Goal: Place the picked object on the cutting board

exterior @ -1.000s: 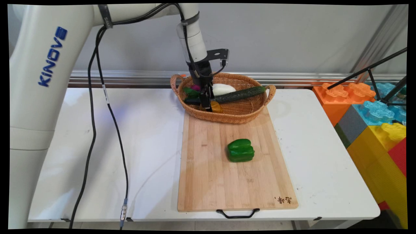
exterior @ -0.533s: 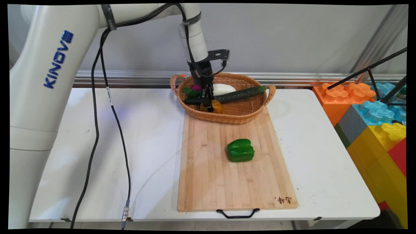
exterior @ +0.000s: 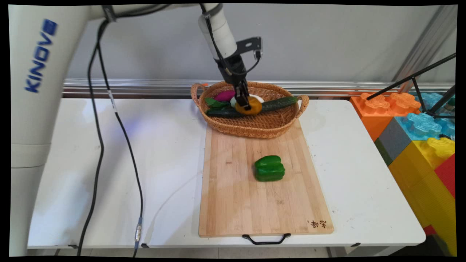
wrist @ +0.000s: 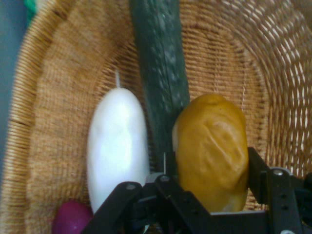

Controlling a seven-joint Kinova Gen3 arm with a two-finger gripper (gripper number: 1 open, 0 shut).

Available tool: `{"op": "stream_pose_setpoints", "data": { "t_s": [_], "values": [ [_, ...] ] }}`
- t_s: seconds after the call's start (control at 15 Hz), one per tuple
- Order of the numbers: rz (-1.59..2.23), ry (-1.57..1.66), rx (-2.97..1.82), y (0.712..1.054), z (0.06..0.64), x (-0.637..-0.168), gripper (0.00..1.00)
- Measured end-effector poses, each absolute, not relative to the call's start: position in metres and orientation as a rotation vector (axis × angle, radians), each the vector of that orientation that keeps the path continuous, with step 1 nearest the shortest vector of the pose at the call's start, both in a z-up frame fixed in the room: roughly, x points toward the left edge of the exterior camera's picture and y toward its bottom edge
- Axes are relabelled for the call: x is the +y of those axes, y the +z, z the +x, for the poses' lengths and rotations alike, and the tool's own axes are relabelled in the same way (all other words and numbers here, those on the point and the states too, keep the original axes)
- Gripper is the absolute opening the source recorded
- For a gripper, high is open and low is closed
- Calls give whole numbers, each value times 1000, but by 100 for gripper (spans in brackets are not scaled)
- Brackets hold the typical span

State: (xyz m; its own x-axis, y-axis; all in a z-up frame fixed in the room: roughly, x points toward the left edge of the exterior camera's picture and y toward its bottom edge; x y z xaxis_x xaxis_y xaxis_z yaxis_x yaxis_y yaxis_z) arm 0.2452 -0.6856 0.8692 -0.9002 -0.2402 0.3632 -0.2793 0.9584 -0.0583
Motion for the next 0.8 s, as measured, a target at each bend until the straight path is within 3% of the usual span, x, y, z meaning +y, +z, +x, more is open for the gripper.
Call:
{"op": "stream_pose_setpoints", "data": {
  "t_s": [0.4, 0.8],
  "values": [
    [535, 234, -2717, 917, 243, -640, 0],
    [739, 107, -2665, 947, 238, -543, 0]
  ]
}}
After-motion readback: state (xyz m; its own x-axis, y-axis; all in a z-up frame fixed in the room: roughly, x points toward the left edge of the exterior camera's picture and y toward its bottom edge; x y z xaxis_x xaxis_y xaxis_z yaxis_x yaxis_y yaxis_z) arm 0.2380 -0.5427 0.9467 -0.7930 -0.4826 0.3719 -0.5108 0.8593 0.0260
